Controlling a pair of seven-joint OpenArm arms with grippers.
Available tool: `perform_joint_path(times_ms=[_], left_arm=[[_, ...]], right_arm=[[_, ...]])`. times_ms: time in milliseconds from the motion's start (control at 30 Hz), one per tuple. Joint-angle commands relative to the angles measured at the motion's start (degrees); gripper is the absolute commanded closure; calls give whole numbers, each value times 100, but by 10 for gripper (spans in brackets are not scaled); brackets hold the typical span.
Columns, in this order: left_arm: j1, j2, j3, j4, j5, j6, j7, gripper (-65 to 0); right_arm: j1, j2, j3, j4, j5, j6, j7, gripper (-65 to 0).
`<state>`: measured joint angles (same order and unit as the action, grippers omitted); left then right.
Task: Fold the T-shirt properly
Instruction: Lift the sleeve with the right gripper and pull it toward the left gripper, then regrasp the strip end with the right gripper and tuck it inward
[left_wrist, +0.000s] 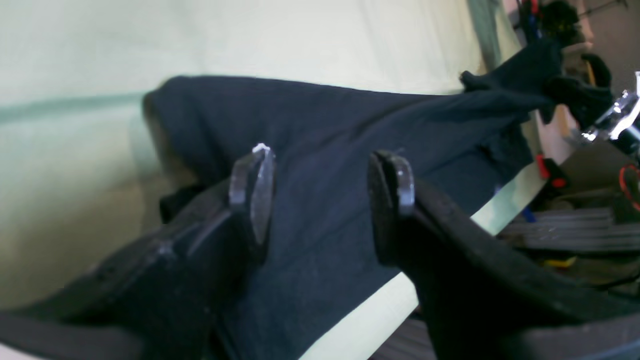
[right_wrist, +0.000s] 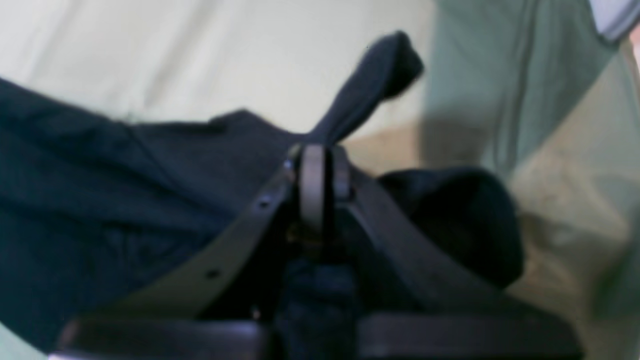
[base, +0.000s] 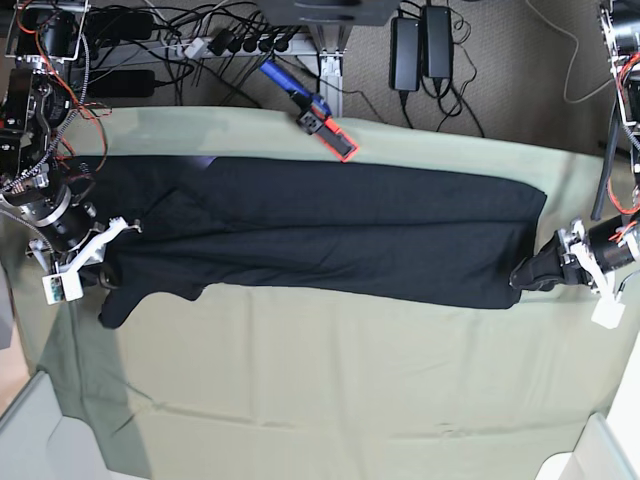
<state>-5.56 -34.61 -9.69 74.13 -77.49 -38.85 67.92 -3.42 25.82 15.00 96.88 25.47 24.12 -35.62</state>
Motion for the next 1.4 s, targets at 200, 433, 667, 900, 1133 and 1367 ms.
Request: perform_joint_path(times_ms=[200,433,667,900,1133,1367], left_arm=[[-92,-127,-39,127,-90,-115,-83,-334],[-94,-125,-39,127,-83,-115,-170,-334],[-92,-127,-39,127,-61,-115,-170,-334],[-92,-127,-39,125,68,-115,-214,-334],[-92,-127,-39,125,66,-115,-214,-334],[-92,-125,-39,125,63,-115,-232,-334]], right_arm=[[-192,81,39,127,236,400,59,0],[-442,66,39,114,411,400,-81,-170],[-516,63,48,122,431,374,-85,-375],[-109,66,317,142,562,374,-87,-375],[345,-2,326,-17,555,374,-87,-375],[813,-210,227,-852,542,380,-83,-375]])
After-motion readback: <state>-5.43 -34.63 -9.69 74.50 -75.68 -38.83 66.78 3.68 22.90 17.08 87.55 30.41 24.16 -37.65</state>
